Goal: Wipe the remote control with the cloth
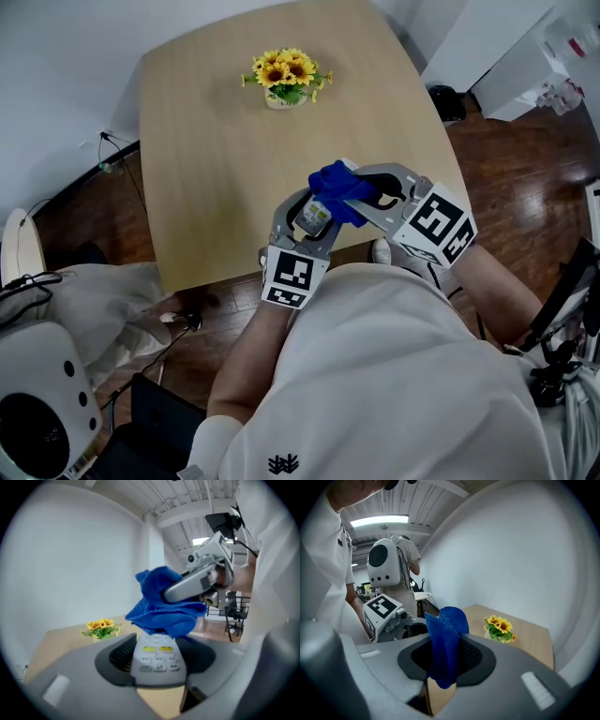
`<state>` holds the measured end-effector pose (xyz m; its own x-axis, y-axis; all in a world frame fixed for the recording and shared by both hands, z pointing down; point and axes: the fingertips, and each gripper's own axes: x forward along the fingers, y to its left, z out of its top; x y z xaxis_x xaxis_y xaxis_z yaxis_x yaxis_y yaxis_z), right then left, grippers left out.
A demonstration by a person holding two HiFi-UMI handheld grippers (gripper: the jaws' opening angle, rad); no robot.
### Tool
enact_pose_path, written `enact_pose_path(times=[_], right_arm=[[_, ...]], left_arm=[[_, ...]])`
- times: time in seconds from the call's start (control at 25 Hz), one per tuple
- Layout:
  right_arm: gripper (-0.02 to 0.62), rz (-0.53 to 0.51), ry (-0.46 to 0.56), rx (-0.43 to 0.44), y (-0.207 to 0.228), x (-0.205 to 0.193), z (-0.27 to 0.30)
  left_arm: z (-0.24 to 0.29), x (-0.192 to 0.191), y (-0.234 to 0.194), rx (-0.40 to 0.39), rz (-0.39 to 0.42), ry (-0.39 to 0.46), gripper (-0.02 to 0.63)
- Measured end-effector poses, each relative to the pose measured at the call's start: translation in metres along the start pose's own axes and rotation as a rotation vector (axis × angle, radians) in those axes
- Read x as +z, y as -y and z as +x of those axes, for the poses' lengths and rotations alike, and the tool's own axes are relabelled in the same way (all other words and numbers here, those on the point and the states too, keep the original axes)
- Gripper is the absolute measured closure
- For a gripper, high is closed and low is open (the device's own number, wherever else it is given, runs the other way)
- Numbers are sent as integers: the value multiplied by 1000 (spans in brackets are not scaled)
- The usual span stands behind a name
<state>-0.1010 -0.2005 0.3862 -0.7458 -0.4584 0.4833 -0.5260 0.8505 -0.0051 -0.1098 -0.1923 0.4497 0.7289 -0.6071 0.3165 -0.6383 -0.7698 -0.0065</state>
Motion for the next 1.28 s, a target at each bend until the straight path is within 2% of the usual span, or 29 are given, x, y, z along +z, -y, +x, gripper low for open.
enact_pose_path(times=[0.32,0.48,0.6,0.8,1.0,1.08,1.28], right_arm=[[506,58,-60,-167,71,-29,-19],[506,71,-55,-201,80,-28,-26],[506,99,9,-160,61,-4,-27],[506,47,97,23,-11,40,-13],[506,35,86,176,-65,49,5],[506,43,70,173,-63,43,9],[506,69,40,65,-18,22,9]], left_arm=[[-4,2,-1,-8,-2,4,334],[-4,3,-1,-14,-1,1,334],[-5,2,-1,-21,1,0,334],[-3,2,0,-33,1,-4,334],[-2,9,-2,-34,1,2,334],[-4,9,-2,-34,0,3,334],[-12,9,-4,-29,-4,4,334]])
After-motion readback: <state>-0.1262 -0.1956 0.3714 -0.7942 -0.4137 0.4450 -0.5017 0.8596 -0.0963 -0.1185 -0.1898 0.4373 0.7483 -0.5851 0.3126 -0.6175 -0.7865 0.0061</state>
